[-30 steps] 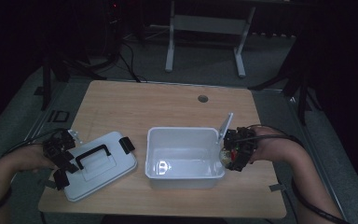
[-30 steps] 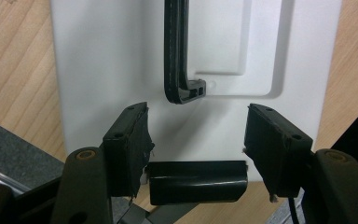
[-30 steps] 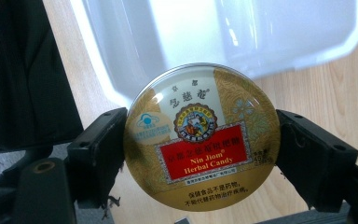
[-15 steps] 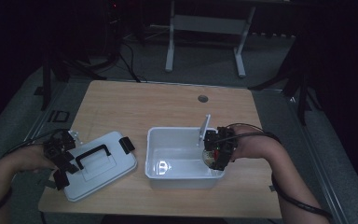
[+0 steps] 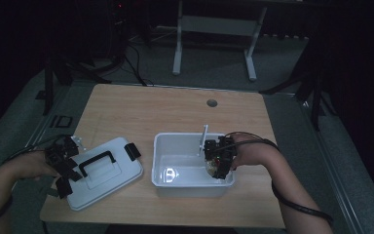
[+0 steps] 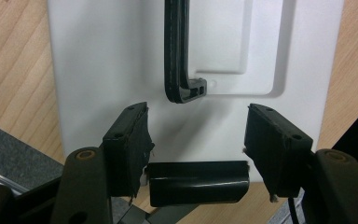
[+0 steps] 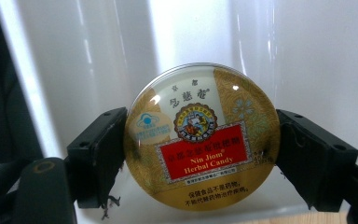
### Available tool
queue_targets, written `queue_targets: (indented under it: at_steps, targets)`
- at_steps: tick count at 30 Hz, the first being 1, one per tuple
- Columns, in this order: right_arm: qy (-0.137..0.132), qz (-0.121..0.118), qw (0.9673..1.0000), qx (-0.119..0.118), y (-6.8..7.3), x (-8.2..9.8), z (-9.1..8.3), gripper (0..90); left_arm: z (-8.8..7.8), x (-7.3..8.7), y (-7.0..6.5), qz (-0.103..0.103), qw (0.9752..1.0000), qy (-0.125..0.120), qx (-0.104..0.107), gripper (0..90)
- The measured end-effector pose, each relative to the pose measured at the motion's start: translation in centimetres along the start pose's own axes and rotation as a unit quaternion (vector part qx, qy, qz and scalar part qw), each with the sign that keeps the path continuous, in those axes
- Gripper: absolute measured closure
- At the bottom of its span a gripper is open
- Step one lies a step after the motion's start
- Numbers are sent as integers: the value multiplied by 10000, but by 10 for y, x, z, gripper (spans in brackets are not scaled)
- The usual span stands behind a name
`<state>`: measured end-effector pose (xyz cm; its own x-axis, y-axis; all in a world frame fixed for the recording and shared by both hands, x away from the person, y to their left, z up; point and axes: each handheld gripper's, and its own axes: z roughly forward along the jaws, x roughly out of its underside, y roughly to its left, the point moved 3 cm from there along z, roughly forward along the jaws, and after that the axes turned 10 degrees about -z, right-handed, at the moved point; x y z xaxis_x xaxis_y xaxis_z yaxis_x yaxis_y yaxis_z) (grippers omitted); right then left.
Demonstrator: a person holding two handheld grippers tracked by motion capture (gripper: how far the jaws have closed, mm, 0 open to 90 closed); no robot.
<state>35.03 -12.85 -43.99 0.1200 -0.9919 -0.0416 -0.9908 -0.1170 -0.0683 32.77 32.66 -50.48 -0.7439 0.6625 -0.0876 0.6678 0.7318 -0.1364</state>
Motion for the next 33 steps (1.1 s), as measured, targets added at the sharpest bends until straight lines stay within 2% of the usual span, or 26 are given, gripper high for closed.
queue_targets:
  at_steps: [8, 16, 33]
  targets:
    - [121, -29, 9999, -82, -5, -1, 19, 201, 1, 0, 0, 18, 10000, 17, 0, 394]
    - [261, -181, 9994, -115, -5, -5, 33, 201, 1, -1, 0, 19, 10000, 23, 25, 394]
    - [487, -198, 9984, -196, -16, -13, 59, 201, 1, 1, 0, 4, 10000, 28, 30, 394]
